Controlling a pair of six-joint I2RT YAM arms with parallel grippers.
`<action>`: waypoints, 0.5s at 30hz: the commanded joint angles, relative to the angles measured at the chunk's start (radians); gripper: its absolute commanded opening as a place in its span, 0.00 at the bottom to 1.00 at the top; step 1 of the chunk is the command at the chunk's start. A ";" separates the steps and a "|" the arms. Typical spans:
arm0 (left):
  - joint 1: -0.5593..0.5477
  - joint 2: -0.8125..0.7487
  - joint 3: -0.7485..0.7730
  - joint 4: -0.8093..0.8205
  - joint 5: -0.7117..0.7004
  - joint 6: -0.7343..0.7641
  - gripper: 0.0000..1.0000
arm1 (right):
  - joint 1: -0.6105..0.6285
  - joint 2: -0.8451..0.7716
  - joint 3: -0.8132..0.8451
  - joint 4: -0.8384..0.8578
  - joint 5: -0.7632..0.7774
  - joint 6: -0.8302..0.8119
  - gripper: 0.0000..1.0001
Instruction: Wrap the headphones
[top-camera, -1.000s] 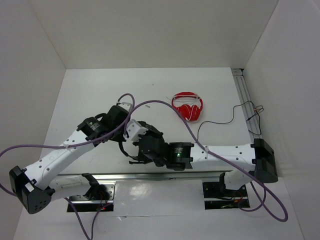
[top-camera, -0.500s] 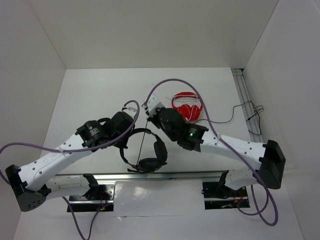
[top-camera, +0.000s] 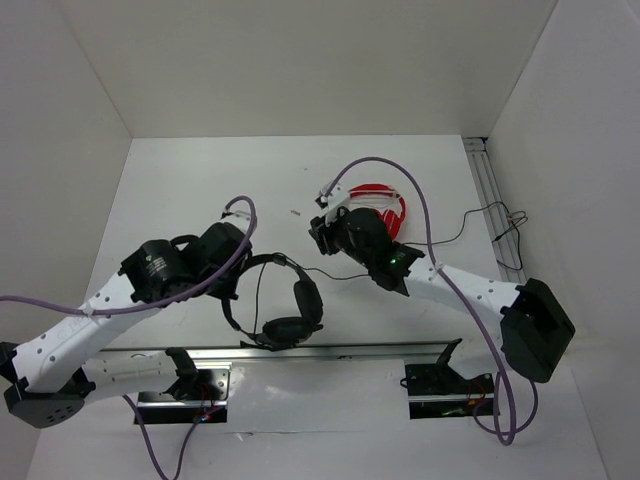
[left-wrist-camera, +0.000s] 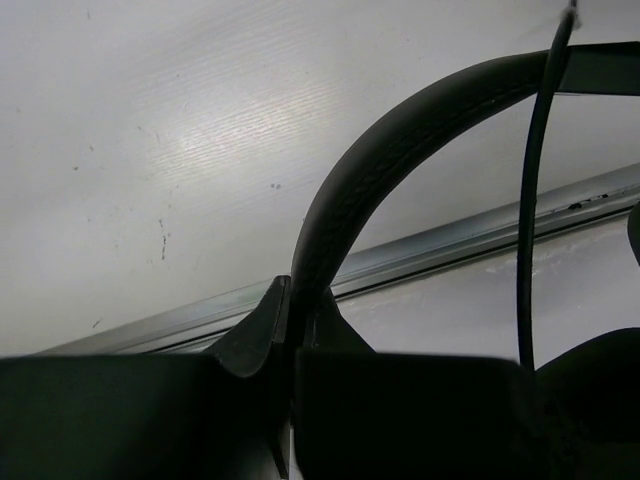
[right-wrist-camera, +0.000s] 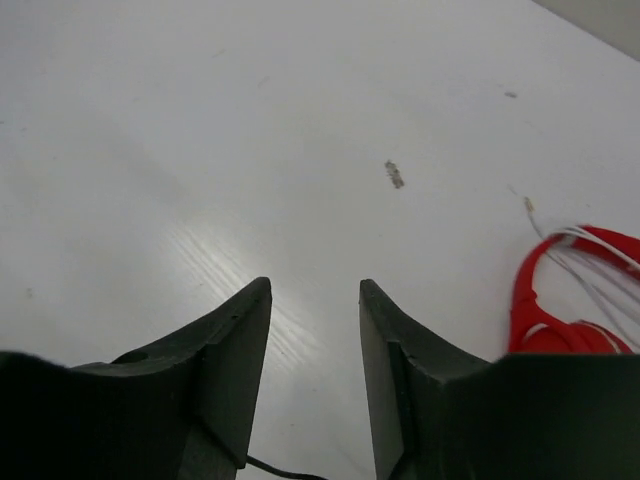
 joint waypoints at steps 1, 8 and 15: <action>-0.003 0.011 0.073 -0.039 -0.015 -0.038 0.00 | 0.001 -0.020 -0.010 0.129 -0.205 0.029 0.49; -0.003 0.090 0.143 -0.108 -0.080 -0.101 0.00 | -0.152 -0.018 -0.010 0.057 -0.583 0.050 0.77; -0.003 0.100 0.224 -0.117 -0.090 -0.121 0.00 | -0.184 0.055 -0.065 0.164 -0.743 0.095 0.78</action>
